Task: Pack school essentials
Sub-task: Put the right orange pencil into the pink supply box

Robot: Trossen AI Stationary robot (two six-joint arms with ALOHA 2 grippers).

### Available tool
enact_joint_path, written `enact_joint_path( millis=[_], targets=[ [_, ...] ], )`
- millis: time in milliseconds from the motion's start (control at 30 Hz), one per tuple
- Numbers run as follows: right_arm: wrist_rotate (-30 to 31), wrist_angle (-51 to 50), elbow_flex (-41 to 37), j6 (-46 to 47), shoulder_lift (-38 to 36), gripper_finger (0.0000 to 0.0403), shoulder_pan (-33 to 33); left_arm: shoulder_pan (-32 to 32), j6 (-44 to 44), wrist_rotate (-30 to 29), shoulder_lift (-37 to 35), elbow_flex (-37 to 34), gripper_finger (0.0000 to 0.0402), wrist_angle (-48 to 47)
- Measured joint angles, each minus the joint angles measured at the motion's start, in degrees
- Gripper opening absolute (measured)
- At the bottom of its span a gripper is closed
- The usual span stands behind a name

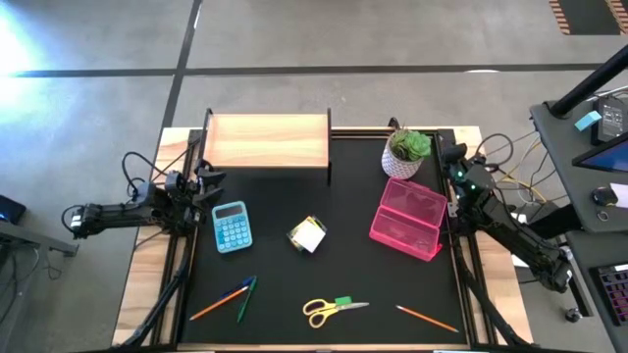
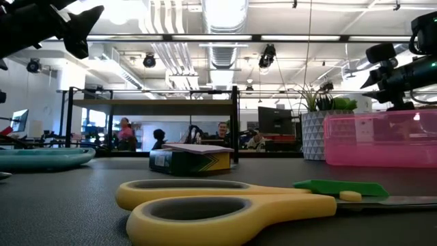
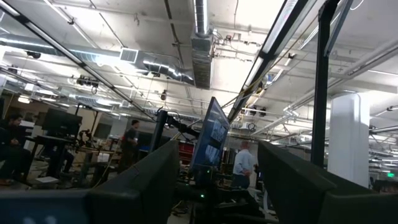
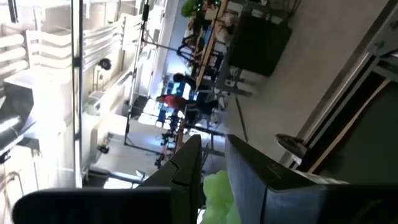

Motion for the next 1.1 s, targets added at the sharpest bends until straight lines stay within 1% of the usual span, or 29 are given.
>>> enact_joint_path(
  millis=[67, 167, 267, 333, 400, 600, 733, 800, 900, 967, 1100],
  targets=[
    [-1.2, 1.2, 0.0, -1.9, -0.1, 0.0063, 0.0, 0.0, 0.0, 0.0, 0.0, 0.0, 0.0205, 0.0],
    [-4.5, 5.2, 0.0, -8.6, -0.1, 0.0063, 0.0, 0.0, 0.0, 0.0, 0.0, 0.0, 0.0205, 0.6],
    [-10.0, 9.4, 0.0, -14.1, -0.1, 0.0063, 0.0, 0.0, 0.0, 0.0, -0.1, 0.0, 0.0205, 1.0],
    [-14.1, 11.7, 0.0, -16.4, 0.0, 0.0063, 0.0, 0.0, 0.0, 0.0, -0.1, 0.0, 0.0205, 1.7],
    [-16.8, 12.4, 0.1, -17.2, -0.1, 0.0063, 0.0, 0.0, 0.0, 0.0, 0.0, 0.0, 0.0205, 2.0],
    [-19.7, 11.5, 3.1, -17.4, 0.1, 0.0063, 0.0, 0.0, -0.2, 0.0, 0.4, 0.0, 0.0205, 4.0],
    [-19.8, 11.1, 6.6, -19.7, 1.0, 0.0063, 0.7, 0.0, -1.5, 0.0, 0.3, 0.0, 0.0205, 5.6],
    [-19.8, 8.8, 9.2, -21.1, 1.6, 0.0063, 1.2, 0.0, -1.5, 0.0, 0.4, 0.0, 0.0205, 6.4],
    [-19.9, 1.1, 14.0, -22.9, 3.2, 0.0063, 2.0, 0.0, -1.5, -0.6, 0.7, 0.0, 0.0205, 8.2],
    [-19.9, -4.2, 17.5, -24.5, 4.9, 0.0063, 2.8, 0.0, -1.5, -3.5, 0.7, 0.1, 0.0205, 8.6],
    [-19.9, -11.6, 24.6, -28.6, 9.6, 0.0063, 4.5, 0.0, -1.6, -11.2, 1.2, 0.3, 0.0205, 8.6]
  ],
)
